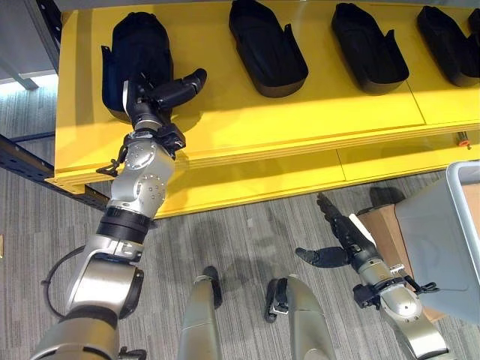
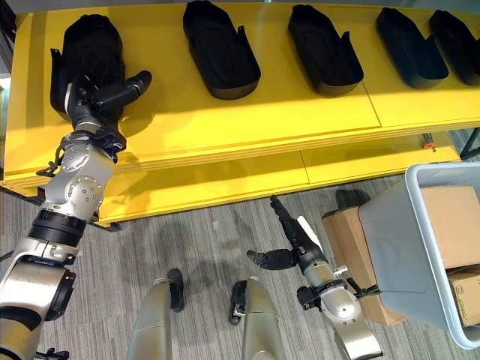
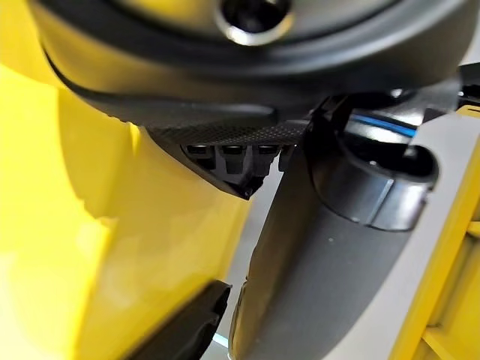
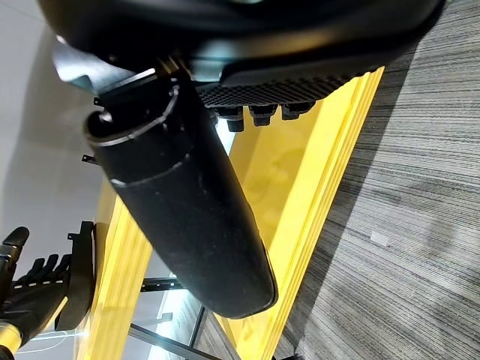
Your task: Move parts from the plastic box to the shelf.
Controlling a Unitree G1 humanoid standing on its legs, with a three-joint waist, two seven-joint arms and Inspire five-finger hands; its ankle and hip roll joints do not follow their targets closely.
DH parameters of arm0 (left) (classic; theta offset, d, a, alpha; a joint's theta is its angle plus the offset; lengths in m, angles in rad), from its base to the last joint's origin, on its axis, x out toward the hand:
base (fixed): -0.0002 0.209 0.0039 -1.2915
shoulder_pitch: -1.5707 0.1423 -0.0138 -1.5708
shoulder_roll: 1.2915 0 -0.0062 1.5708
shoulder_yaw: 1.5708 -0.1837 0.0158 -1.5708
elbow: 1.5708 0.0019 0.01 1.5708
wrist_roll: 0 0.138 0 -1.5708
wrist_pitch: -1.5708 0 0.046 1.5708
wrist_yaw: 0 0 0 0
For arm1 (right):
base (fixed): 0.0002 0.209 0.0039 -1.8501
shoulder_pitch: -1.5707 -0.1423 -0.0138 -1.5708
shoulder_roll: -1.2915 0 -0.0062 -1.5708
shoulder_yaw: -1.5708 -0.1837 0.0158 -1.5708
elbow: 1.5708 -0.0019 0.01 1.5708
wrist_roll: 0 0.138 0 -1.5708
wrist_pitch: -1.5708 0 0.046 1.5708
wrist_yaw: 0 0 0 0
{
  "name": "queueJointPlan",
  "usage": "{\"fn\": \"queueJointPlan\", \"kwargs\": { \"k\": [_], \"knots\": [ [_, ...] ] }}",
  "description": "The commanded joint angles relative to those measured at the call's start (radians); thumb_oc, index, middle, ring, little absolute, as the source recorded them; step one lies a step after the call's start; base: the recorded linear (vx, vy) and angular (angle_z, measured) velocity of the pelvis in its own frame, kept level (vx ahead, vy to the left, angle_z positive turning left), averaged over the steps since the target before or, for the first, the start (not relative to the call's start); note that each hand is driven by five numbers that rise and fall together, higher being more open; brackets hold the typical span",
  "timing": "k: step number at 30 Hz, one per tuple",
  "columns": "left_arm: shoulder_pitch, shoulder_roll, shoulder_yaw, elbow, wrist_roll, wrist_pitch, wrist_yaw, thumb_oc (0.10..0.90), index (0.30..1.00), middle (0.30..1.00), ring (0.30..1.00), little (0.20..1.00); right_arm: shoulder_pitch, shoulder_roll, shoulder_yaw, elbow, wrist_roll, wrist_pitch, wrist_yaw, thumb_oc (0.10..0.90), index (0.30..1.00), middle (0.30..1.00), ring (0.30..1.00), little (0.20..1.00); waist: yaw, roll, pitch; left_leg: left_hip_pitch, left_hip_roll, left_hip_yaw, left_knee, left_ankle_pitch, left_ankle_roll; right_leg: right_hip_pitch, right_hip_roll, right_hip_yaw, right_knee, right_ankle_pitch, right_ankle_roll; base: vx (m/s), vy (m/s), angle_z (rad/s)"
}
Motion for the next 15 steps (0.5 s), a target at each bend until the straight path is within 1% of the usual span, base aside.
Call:
{"fn": "queueJointPlan", "kwargs": {
  "k": [1,12,15],
  "knots": [
    [-0.154,-0.015,-0.009,-0.037,-0.023,-0.115,-0.012,0.9,1.0,1.0,1.0,1.0,-0.001,-0.062,-0.025,-0.08,0.023,-0.069,-0.032,0.9,1.0,1.0,1.0,1.0,-0.01,0.038,-0.082,0.055,0.074,-0.076,-0.032,-0.071,-0.046,0.042,-0.006,0.036,-0.119,0.043,0.043,0.0,0.0,0.0],
    [-0.183,-0.013,-0.02,-0.03,-0.032,-0.124,-0.007,0.9,1.0,1.0,1.0,1.0,-0.005,-0.073,-0.021,-0.075,0.026,-0.066,-0.032,0.9,1.0,1.0,1.0,1.0,-0.008,0.037,-0.083,0.058,0.068,-0.075,-0.035,-0.069,-0.045,0.049,-0.007,0.034,-0.12,0.047,0.046,0.0,0.0,0.0],
    [-0.185,-0.004,-0.025,-0.028,-0.014,-0.116,-0.004,0.9,1.0,1.0,1.0,1.0,-0.005,-0.073,-0.021,-0.074,0.026,-0.065,-0.031,0.9,1.0,1.0,1.0,1.0,-0.007,0.037,-0.085,0.056,0.067,-0.075,-0.033,-0.069,-0.044,0.049,-0.008,0.033,-0.121,0.049,0.046,0.0,0.0,0.0]
  ]
}}
